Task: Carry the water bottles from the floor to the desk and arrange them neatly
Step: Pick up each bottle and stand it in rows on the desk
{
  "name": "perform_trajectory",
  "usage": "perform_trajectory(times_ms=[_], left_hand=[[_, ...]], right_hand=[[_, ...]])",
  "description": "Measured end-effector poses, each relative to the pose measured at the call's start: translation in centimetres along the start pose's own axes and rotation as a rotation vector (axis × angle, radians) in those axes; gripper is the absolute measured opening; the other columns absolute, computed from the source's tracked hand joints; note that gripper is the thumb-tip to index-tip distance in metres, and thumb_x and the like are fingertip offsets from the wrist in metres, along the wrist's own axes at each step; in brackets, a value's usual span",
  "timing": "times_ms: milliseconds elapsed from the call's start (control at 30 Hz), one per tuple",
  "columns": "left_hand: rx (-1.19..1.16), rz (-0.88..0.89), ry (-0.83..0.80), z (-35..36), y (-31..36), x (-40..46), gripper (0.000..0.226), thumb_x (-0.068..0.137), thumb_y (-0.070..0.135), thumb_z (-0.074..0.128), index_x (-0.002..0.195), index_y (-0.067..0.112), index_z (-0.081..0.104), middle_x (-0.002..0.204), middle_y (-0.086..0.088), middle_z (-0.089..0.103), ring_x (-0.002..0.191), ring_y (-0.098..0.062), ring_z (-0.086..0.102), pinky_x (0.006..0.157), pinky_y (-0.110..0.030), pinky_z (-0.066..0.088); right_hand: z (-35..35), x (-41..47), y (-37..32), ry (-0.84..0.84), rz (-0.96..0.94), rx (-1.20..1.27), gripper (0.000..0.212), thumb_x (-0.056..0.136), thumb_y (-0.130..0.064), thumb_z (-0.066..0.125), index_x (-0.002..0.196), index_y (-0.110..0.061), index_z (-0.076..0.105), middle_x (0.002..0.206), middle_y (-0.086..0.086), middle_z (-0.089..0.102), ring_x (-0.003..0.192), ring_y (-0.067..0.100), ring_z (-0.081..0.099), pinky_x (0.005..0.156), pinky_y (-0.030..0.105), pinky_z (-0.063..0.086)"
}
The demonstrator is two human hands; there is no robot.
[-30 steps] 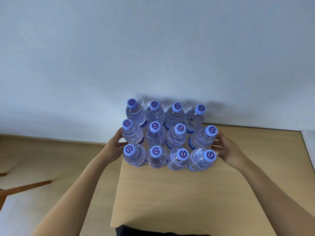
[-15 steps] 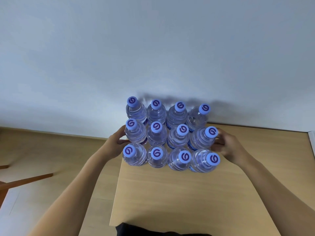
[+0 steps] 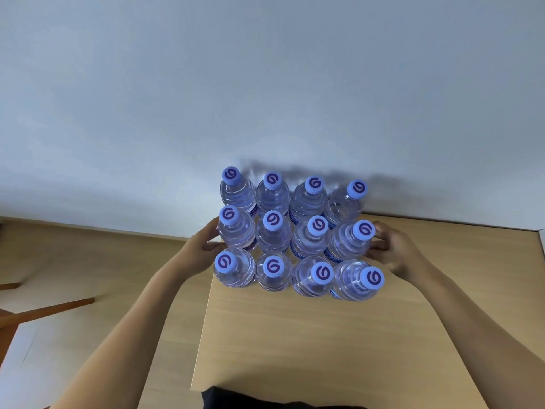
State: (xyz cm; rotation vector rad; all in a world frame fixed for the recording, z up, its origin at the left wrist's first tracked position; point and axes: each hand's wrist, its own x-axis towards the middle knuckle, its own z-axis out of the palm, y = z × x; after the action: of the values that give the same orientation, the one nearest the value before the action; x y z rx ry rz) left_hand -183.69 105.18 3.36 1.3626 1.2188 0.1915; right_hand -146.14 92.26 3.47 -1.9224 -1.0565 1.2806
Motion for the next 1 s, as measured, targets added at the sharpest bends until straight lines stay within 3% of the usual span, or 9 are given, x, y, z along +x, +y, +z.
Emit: perform_trajectory(times_ms=[100,167,300,400,567,667,800,1000], left_hand=[[-0.028,-0.057,0.054,-0.7,0.5,0.7,0.057,0.095,-0.002,0.046,0.134,0.039,0.045,0.123,0.002,0.064,0.100,-0.011,0.069,0.079,-0.029,0.058],[-0.050,-0.084,0.129,-1.2,0.8,1.4,0.045,0.099,0.005,0.045,0.136,0.029,0.044,0.124,-0.006,0.064,0.102,-0.019,0.067,0.091,-0.041,0.055],[-0.115,-0.062,0.189,-2.0,1.5,2.6,0.045,0.100,0.018,0.052,0.141,0.033,0.040,0.130,-0.004,0.059,0.111,-0.020,0.062,0.101,-0.046,0.049],[-0.145,-0.032,0.146,-2.5,2.0,2.9,0.053,0.097,0.016,0.056,0.140,0.043,0.040,0.135,0.000,0.056,0.118,-0.017,0.060,0.097,-0.040,0.052],[-0.135,0.018,0.073,-2.2,2.8,3.2,0.062,0.097,-0.001,0.050,0.139,0.043,0.041,0.134,0.004,0.058,0.104,-0.012,0.068,0.073,-0.023,0.054],[-0.142,0.028,0.081,-2.1,3.0,3.3,0.060,0.096,-0.003,0.049,0.139,0.038,0.043,0.132,-0.001,0.060,0.104,-0.017,0.067,0.072,-0.024,0.053],[-0.121,0.026,0.089,-2.1,3.2,3.5,0.057,0.096,-0.002,0.051,0.131,0.043,0.046,0.128,-0.001,0.062,0.097,-0.012,0.068,0.067,-0.020,0.053],[-0.139,0.018,0.094,-2.0,2.9,3.6,0.059,0.096,-0.003,0.050,0.134,0.041,0.046,0.129,-0.003,0.062,0.104,-0.019,0.068,0.076,-0.030,0.055]], right_hand=[[-0.4,0.6,-0.8,0.090,-0.017,0.059,0.031,0.088,0.012,0.062,0.107,-0.012,0.064,0.104,0.004,0.070,0.093,0.018,0.067,0.073,0.011,0.051],[-0.7,1.0,-1.5,0.146,-0.016,0.119,0.032,0.089,0.009,0.062,0.114,-0.011,0.062,0.110,0.002,0.069,0.101,0.014,0.065,0.078,0.014,0.049],[-1.2,1.7,-2.5,0.086,-0.014,0.199,0.054,0.088,0.013,0.060,0.133,-0.015,0.054,0.122,0.004,0.065,0.110,0.018,0.064,0.084,0.026,0.050],[-1.4,2.0,-3.1,-0.004,-0.041,0.214,0.061,0.087,0.016,0.059,0.135,-0.021,0.052,0.128,0.000,0.063,0.113,0.013,0.064,0.082,0.024,0.052],[-1.5,2.6,-4.0,-0.060,-0.043,0.224,0.057,0.087,0.014,0.060,0.134,-0.017,0.053,0.127,0.001,0.063,0.105,0.010,0.068,0.077,0.023,0.055],[-1.4,2.8,-4.2,-0.058,-0.043,0.243,0.056,0.086,0.018,0.058,0.134,-0.010,0.053,0.123,0.005,0.065,0.098,0.011,0.069,0.074,0.020,0.055],[-1.4,2.9,-4.3,-0.051,-0.035,0.265,0.054,0.085,0.022,0.056,0.132,-0.003,0.052,0.120,0.009,0.065,0.098,0.017,0.068,0.073,0.020,0.056],[-1.2,2.8,-3.9,-0.039,-0.036,0.247,0.051,0.086,0.020,0.057,0.127,-0.011,0.055,0.120,0.004,0.066,0.103,0.016,0.068,0.076,0.021,0.055]])
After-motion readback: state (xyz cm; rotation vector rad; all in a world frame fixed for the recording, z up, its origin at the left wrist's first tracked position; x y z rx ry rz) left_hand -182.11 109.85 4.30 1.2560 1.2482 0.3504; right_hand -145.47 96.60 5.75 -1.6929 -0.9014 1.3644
